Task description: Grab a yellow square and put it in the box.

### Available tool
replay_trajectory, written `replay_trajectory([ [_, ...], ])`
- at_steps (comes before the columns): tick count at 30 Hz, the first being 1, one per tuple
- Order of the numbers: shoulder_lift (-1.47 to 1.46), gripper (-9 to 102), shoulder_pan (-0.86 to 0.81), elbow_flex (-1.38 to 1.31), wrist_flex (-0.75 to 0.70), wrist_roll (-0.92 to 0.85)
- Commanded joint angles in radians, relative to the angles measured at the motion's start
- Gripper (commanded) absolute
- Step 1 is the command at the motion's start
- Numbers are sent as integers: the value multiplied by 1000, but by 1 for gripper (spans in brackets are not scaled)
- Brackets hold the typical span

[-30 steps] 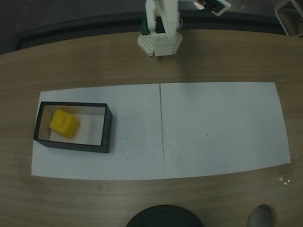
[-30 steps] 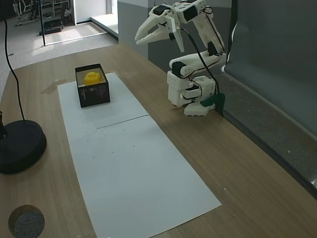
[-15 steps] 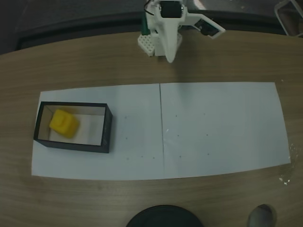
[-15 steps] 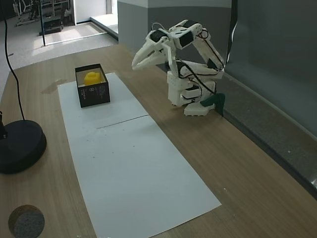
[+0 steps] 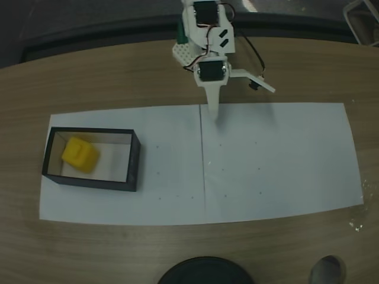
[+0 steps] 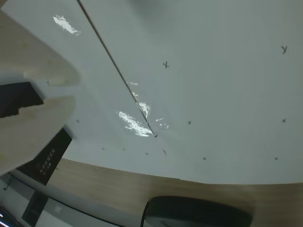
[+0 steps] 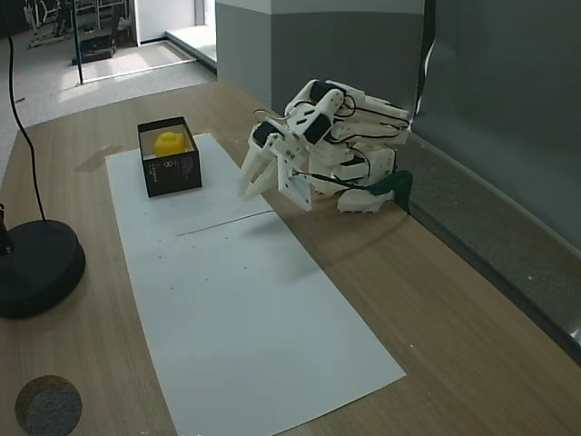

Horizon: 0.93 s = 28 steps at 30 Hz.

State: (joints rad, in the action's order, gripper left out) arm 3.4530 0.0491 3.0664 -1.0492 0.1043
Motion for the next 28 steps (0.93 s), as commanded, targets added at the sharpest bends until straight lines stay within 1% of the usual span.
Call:
replay_trajectory([
  [1,21,0,-5,-12,-52,9],
  [4,23,0,6,-48,-172,3],
  [7,21,0,6,-66,-239,3],
  [28,21,0,5,-66,-241,11],
])
